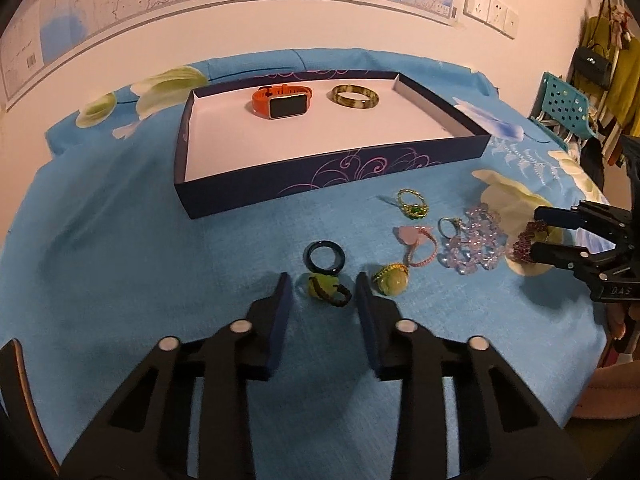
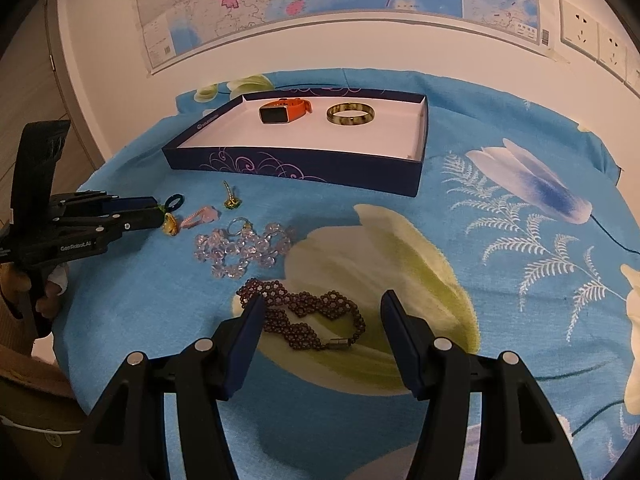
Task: Organize jewelry
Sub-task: 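Move both tools back toward the jewelry on the cloth, then grasp the pink heart pendant with the left tool while the right tool grasps the clear crystal bracelet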
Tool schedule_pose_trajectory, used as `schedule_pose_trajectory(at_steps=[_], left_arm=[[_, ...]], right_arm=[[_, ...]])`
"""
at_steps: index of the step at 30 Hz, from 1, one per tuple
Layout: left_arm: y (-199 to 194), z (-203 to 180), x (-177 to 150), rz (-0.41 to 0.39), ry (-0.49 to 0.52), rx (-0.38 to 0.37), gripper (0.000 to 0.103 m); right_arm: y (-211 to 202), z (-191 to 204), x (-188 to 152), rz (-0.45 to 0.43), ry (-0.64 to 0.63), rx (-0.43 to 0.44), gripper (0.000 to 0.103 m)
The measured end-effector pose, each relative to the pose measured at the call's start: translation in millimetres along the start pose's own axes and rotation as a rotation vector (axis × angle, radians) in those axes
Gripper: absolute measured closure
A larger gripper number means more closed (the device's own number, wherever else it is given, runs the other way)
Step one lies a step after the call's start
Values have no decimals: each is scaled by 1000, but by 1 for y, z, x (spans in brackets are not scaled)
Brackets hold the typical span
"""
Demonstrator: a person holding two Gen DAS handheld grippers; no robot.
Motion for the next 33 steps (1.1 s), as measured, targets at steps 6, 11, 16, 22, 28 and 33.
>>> schedule_pose_trajectory(at_steps=[6, 11, 16, 22, 28, 33], left_arm=[[-2, -1, -2, 0, 7, 0, 83], [-5, -2, -3, -5, -8, -9, 83], [-10, -5, -4, -16, -12, -35, 83], [-12, -7, -4, -23, -11, -43, 83], [-11, -5, -5, -17, -18, -48, 83], [-8, -3, -5, -12, -24, -47, 83]], right_arm=[[0, 5, -2, 3, -11, 0, 45], [0, 9, -2, 7, -26, -1, 46], [1, 13, -2, 11, -37, 9, 51], [2, 18, -1, 15, -48, 11, 54], [-2, 20, 7, -2, -43, 32, 55], [8, 29, 24, -11, -39, 70, 55]])
Point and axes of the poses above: each gripper's, at about its wrist camera, not at the fingertips, and y roughly the way its jaws point, z to its left, x to its top, the point moved 7 cm from there along y, roughly the way its jaws point, and after that the axes turned 1 degree about y, right-handed, at the moved point
